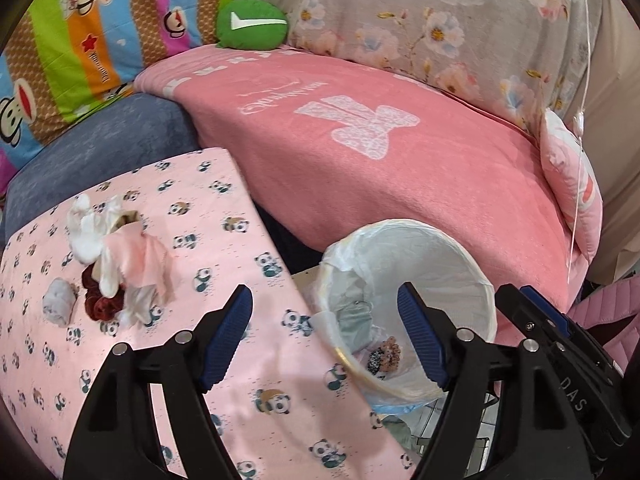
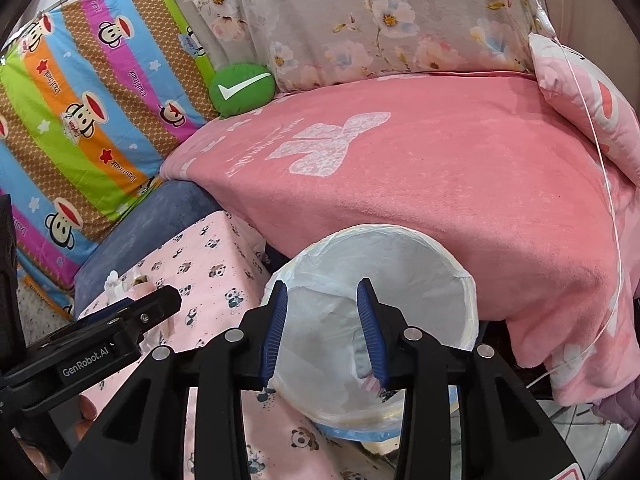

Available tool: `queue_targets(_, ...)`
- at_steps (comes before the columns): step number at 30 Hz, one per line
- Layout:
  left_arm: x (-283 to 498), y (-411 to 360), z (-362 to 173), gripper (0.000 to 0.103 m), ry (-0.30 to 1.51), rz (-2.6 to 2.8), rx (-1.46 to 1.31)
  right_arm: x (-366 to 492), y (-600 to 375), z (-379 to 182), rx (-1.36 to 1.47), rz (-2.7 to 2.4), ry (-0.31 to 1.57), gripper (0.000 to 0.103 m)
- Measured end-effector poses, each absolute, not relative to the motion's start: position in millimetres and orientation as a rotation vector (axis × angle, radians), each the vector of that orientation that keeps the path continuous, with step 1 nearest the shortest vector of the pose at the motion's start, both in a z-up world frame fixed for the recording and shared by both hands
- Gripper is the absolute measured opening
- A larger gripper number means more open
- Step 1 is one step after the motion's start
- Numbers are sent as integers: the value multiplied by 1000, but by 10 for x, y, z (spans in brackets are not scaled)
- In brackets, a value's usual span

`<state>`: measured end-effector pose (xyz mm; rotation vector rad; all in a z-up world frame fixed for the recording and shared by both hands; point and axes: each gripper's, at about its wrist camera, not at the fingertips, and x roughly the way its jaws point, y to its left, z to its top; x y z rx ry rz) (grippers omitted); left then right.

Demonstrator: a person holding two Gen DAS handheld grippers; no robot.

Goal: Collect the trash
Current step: 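Return both grippers to the pile and position the left gripper at the grey sock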

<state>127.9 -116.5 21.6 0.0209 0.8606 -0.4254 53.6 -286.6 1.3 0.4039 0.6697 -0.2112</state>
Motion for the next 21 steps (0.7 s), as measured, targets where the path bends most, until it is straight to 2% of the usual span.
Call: queue_targets(21,1354,-62,194,71,861,-277,-96,819,-1739,142,305,-55,706,38)
